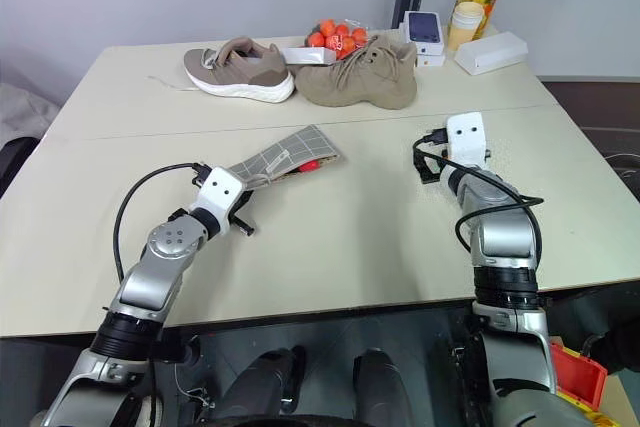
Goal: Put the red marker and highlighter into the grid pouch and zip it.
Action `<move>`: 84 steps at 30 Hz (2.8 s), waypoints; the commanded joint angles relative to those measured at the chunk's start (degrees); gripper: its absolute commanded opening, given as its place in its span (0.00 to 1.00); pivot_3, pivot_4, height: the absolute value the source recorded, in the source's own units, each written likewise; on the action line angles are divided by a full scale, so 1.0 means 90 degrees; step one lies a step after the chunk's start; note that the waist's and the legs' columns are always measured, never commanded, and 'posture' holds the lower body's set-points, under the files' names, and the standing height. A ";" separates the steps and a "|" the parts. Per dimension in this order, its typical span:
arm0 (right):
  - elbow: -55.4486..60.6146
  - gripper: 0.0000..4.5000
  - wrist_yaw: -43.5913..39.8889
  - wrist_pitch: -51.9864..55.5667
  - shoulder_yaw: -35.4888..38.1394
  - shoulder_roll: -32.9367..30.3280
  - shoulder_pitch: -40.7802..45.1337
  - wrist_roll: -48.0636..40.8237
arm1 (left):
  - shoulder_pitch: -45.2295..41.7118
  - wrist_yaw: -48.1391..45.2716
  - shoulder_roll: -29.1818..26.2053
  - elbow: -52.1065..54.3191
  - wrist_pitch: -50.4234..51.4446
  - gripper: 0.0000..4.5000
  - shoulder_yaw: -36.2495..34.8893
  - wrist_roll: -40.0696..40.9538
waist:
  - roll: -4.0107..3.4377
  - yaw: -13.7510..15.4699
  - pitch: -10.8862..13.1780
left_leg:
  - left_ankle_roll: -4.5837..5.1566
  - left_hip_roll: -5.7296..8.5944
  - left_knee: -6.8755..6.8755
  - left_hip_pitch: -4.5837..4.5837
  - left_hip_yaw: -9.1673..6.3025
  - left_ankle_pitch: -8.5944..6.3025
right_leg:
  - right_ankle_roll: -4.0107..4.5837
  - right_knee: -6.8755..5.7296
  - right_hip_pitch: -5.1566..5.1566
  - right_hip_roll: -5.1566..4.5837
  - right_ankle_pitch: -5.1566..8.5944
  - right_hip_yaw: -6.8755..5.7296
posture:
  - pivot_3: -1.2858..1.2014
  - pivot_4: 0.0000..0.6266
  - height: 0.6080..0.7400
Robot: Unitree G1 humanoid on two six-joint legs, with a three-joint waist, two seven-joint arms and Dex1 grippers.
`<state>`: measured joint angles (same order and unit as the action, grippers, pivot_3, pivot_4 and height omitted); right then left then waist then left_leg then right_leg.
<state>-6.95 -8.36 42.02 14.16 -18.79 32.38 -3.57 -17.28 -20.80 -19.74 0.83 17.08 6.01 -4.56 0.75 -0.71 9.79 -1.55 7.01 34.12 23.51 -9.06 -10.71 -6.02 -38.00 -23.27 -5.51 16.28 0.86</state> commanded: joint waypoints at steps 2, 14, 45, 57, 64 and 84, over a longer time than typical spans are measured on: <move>-0.0638 1.00 0.0836 -0.0076 0.0359 0.0365 0.0425 -0.0067 | -0.0103 0.0016 0.0025 0.0081 -0.0048 0.00 -0.0005 -0.0020 | -0.0001 -0.0007 0.0000 | 0.0000 0.0000 0.0000 0.0000 0.0001 0.0000 | 0.0000 -0.0002 -0.0001 0.0001 0.0000 0.0001 | 0.52 0.24 1.00; -0.1274 0.19 0.1185 -0.0666 0.0632 0.0605 0.0686 -0.0499 | 0.0001 0.0067 0.0043 0.0218 -0.0006 0.00 -0.0066 -0.0010 | -0.0003 -0.0032 -0.0001 | 0.0001 0.0000 0.0000 -0.0001 0.0007 0.0001 | 0.0000 -0.0005 -0.0002 0.0003 -0.0001 0.0003 | 0.52 0.24 1.00; 0.1976 0.19 -0.3800 -0.2204 -0.2798 -0.1746 -0.0842 0.0060 | -0.0118 -0.0165 -0.0028 0.0077 -0.0282 0.00 -0.0044 0.0087 | 0.0000 0.0015 0.0002 | 0.0007 -0.0001 0.0007 0.0000 0.0014 -0.0005 | -0.0006 0.0005 0.0004 -0.0003 0.0003 -0.0001 | 0.52 0.24 1.00; 0.2454 0.19 -0.4165 -0.1946 -0.3554 -0.2104 -0.0315 0.1028 | 0.0048 -0.0879 -0.0387 0.0385 -0.1130 0.00 0.0551 -0.0176 | 0.0000 0.0010 0.0002 | 0.0007 -0.0001 0.0006 0.0001 0.0015 -0.0005 | -0.0006 0.0005 0.0002 -0.0004 0.0003 -0.0001 | 0.52 0.24 1.00; 0.2579 0.19 -0.4517 -0.1924 -0.4328 -0.2043 0.0256 0.1803 | 0.0045 -0.1094 -0.0450 0.0384 -0.1381 0.00 0.0666 -0.0212 | 0.0000 0.0011 0.0002 | 0.0008 -0.0001 0.0006 0.0001 0.0014 -0.0006 | -0.0006 0.0006 0.0002 -0.0005 0.0003 -0.0001 | 0.52 0.24 1.00; 0.3611 0.99 -0.4734 -0.0955 -0.2196 -0.1671 0.0034 -0.0649 | -0.1117 -0.1224 -0.0019 0.0032 0.0467 0.00 -0.0139 0.0911 | 0.0004 0.0006 0.0003 | 0.0009 -0.0001 0.0008 0.0002 0.0007 -0.0006 | -0.0006 0.0006 0.0006 -0.0003 0.0003 -0.0008 | 0.52 0.24 1.00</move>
<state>23.45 -52.64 32.90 -5.83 -35.14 32.39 -8.15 -25.37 -31.21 -20.02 0.57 20.00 6.35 1.91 0.79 -0.66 9.81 -1.47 7.00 34.19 23.53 -8.99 -10.76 -6.07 -37.95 -23.22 -5.54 16.30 0.79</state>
